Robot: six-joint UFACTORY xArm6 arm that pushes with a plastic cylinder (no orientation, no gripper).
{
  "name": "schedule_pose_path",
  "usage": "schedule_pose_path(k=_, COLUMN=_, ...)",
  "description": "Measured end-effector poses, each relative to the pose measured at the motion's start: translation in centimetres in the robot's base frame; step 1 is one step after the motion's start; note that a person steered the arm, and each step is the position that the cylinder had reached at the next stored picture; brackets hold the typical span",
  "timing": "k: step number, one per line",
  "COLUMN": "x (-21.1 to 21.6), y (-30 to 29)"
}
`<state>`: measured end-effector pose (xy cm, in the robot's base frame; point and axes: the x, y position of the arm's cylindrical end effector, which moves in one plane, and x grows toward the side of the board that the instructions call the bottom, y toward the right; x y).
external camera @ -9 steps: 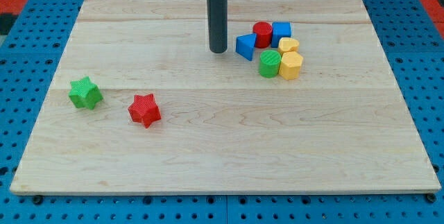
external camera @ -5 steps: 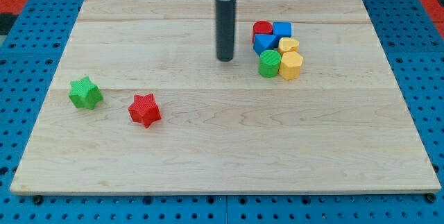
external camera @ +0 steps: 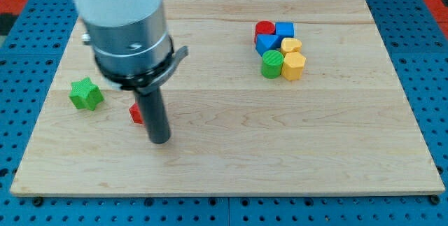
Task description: Slide red star to center
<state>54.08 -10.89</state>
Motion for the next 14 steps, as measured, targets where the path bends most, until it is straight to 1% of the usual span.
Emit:
schedule_pose_path(k=1, x=-0.5, y=-2.5)
schedule_pose_path(k=2, x=-1.8, y=-3.0)
schedule_pose_path(k=3, x=-4.4, y=-2.5)
schedule_pose_path(k=4, x=-5.1, y=-2.3)
schedule_pose_path(k=6, x=-4.1, y=-5.8)
schedule_pose_path(k=7, x=-5.1, y=-6.0)
schedule_pose_path(k=10, x=-5.1, y=-6.3)
schedule_pose_path(k=11, x=-4.8, y=-5.1)
schedule_pose_path(k=13, x=-1.6, y=3.4)
schedule_pose_path(k=14, x=-0.6, y=4.8)
